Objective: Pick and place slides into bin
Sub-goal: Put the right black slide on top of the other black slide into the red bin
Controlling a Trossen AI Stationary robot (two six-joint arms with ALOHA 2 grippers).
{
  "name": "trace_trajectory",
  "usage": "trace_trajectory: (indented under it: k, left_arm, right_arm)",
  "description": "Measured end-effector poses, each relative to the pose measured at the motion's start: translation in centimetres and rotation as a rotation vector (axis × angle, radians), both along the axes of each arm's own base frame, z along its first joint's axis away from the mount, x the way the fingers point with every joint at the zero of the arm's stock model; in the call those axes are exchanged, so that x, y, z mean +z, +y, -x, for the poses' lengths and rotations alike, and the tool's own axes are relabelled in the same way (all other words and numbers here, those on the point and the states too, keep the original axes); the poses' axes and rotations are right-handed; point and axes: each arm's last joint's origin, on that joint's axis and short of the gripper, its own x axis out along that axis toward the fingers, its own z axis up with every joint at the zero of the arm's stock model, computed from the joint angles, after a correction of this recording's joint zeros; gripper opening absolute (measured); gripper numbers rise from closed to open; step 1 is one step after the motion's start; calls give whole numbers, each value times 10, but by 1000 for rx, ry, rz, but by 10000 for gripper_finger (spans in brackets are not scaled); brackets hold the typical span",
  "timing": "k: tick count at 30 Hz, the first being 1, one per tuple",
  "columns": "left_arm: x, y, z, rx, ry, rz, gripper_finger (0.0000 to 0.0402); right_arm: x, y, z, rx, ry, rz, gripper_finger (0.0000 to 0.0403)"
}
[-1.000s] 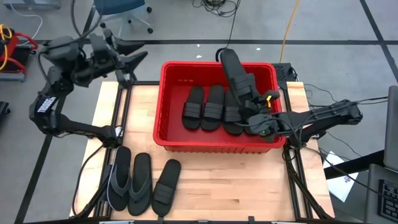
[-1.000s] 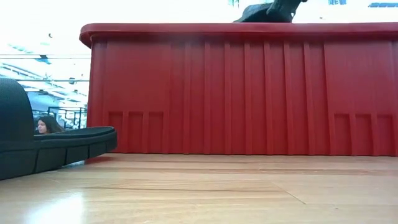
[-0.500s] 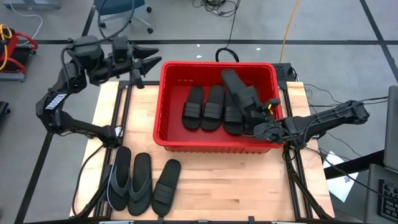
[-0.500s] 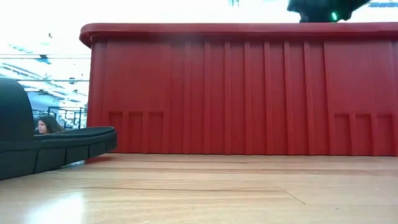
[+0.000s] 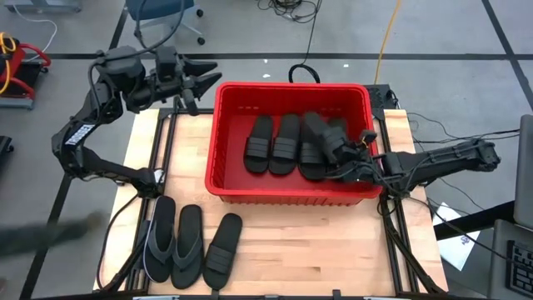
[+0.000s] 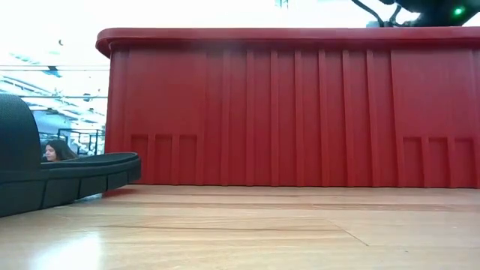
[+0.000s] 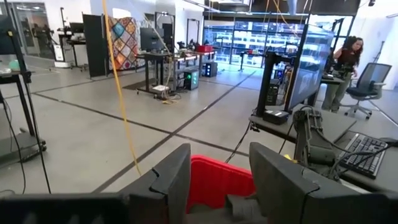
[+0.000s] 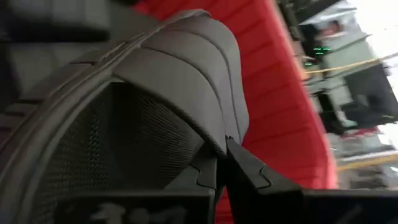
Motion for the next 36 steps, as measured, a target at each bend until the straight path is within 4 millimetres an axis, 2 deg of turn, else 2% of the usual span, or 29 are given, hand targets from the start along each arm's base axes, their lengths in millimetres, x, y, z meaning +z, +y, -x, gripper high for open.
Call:
trace_trajectory:
  k: [5, 11, 14, 17, 21, 23, 26, 30, 36]
  left_arm:
    - [-2, 2, -4, 6, 12, -1, 166]
    - [-3, 2, -5, 6, 16, 2, 166]
    - [-4, 2, -6, -15, 17, 38, 166]
    - [-8, 2, -12, -84, 22, 113, 166]
    - [-21, 5, -34, -280, 76, 214, 166]
    - [-29, 7, -52, -383, 105, 280, 166]
    - [-46, 11, -82, -458, 148, 359, 166]
    - [-59, 16, -111, -503, 147, 343, 166]
    - [-64, 17, -134, -598, 107, 243, 166]
  right_arm:
    - [-1, -3, -2, 29, 8, -87, 7]
    - [4, -12, -1, -83, -20, 3, 4]
    - [12, -12, -4, -58, -21, -11, 4]
    - [32, -11, -12, 10, -36, 2, 5]
    - [71, -6, -26, 125, -100, 104, 5]
    - [89, -4, -30, 176, -111, 174, 5]
    - [106, -2, -34, 223, -81, 264, 5]
    - [111, -1, -35, 241, -9, 324, 6]
    - [111, -1, -34, 228, 41, 354, 6]
